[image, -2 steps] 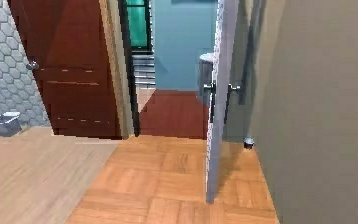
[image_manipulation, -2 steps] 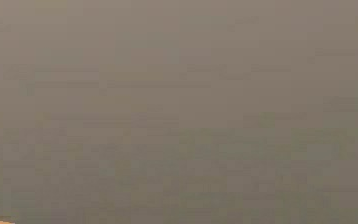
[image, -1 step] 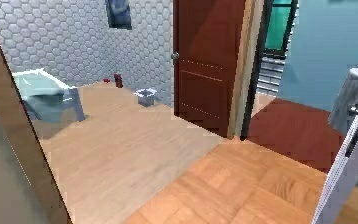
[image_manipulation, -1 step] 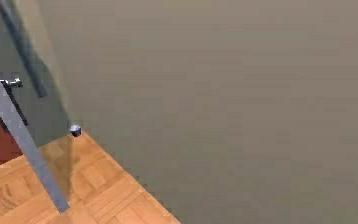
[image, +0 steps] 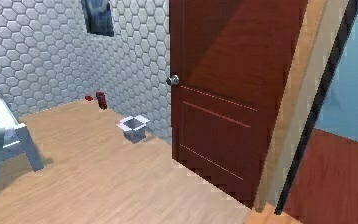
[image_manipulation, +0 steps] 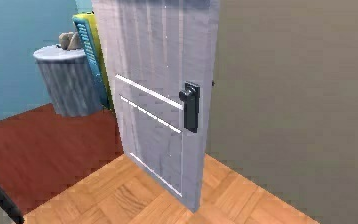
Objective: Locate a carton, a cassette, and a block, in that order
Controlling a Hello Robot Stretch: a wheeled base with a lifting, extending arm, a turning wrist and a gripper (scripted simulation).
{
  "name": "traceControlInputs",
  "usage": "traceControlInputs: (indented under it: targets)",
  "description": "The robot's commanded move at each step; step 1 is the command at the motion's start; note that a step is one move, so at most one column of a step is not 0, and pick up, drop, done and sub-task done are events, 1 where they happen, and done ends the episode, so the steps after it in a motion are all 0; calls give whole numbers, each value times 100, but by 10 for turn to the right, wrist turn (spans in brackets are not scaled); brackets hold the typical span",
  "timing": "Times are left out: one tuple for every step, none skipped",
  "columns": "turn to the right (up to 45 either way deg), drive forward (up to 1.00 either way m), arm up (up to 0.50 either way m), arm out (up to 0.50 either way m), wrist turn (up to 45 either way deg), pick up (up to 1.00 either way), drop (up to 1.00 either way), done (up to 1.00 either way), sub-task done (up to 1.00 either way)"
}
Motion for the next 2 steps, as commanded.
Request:
traceControlInputs:
  targets:
    - [-120,0,0,0,0,0,0,0,0]
    - [0,10,0,0,0,0,0,0,0]
